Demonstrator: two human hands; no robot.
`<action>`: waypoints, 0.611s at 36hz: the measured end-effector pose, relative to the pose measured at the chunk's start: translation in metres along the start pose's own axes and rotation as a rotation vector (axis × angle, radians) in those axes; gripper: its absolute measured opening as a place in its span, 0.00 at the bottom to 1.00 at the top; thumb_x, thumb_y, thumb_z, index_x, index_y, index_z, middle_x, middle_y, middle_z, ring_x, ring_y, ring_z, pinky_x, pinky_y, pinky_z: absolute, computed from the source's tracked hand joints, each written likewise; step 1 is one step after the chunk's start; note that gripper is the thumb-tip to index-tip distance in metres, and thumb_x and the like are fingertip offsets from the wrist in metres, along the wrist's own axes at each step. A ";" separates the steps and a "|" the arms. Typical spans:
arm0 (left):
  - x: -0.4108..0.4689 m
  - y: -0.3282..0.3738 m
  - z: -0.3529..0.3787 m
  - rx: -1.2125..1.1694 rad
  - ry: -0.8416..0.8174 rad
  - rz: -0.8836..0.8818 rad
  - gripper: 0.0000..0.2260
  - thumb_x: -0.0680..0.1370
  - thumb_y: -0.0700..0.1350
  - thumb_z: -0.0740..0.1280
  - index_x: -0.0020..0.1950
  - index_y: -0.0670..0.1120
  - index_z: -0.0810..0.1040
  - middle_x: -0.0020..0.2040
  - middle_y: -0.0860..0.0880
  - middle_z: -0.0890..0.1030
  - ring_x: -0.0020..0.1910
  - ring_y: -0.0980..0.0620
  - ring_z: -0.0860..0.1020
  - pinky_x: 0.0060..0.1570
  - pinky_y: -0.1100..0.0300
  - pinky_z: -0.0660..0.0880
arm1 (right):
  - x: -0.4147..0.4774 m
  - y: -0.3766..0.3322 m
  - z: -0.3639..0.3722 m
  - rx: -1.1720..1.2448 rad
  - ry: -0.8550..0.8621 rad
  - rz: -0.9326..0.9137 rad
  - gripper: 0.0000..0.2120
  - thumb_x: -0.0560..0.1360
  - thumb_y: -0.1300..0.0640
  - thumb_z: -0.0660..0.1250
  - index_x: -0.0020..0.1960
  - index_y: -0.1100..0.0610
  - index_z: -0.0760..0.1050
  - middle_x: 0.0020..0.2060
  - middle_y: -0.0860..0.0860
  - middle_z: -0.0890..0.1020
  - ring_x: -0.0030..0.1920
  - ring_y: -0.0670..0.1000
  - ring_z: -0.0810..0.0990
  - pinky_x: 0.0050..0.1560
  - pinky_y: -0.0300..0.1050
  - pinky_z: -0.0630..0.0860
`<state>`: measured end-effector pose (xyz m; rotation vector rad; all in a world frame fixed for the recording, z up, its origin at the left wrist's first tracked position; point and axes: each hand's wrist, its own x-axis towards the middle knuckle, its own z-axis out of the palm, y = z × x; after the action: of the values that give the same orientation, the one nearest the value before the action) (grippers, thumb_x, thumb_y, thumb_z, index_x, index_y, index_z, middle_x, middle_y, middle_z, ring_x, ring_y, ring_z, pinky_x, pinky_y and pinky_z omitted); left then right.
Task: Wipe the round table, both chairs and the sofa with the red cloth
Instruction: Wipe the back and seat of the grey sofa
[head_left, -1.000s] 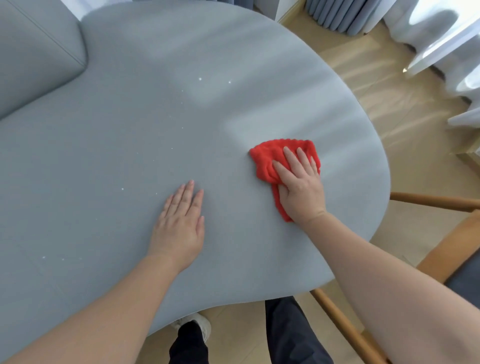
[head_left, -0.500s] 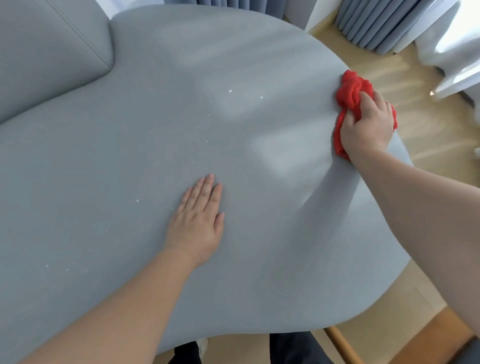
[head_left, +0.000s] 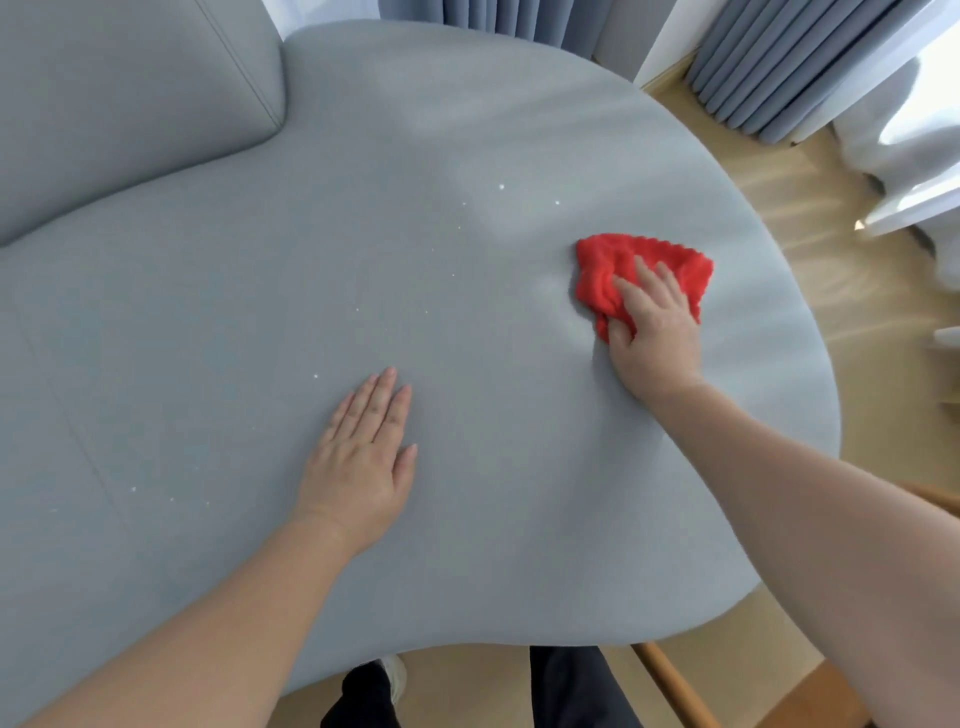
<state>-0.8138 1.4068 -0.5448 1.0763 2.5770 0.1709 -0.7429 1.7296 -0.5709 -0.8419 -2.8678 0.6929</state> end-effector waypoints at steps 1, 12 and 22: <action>-0.003 -0.003 -0.001 -0.002 0.001 -0.013 0.26 0.77 0.50 0.53 0.70 0.36 0.67 0.72 0.39 0.65 0.71 0.45 0.59 0.71 0.56 0.48 | -0.007 -0.007 0.004 -0.003 -0.024 -0.041 0.22 0.69 0.56 0.60 0.61 0.61 0.79 0.66 0.62 0.74 0.68 0.69 0.69 0.69 0.62 0.65; -0.032 -0.031 -0.007 0.025 -0.009 -0.085 0.27 0.76 0.50 0.53 0.69 0.36 0.68 0.71 0.38 0.67 0.70 0.45 0.60 0.71 0.58 0.45 | -0.093 -0.069 0.032 -0.019 -0.306 -0.596 0.19 0.73 0.55 0.59 0.59 0.57 0.80 0.66 0.59 0.76 0.67 0.68 0.71 0.68 0.68 0.60; -0.018 -0.033 -0.003 0.011 0.035 -0.127 0.27 0.76 0.50 0.53 0.70 0.35 0.66 0.72 0.38 0.65 0.72 0.46 0.58 0.71 0.57 0.45 | -0.064 -0.076 0.046 -0.072 -0.167 -0.520 0.20 0.71 0.56 0.60 0.60 0.57 0.80 0.67 0.59 0.74 0.67 0.67 0.71 0.68 0.66 0.62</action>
<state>-0.8254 1.3712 -0.5454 0.9170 2.6708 0.1462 -0.7349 1.6203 -0.5749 -0.0204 -3.0672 0.6170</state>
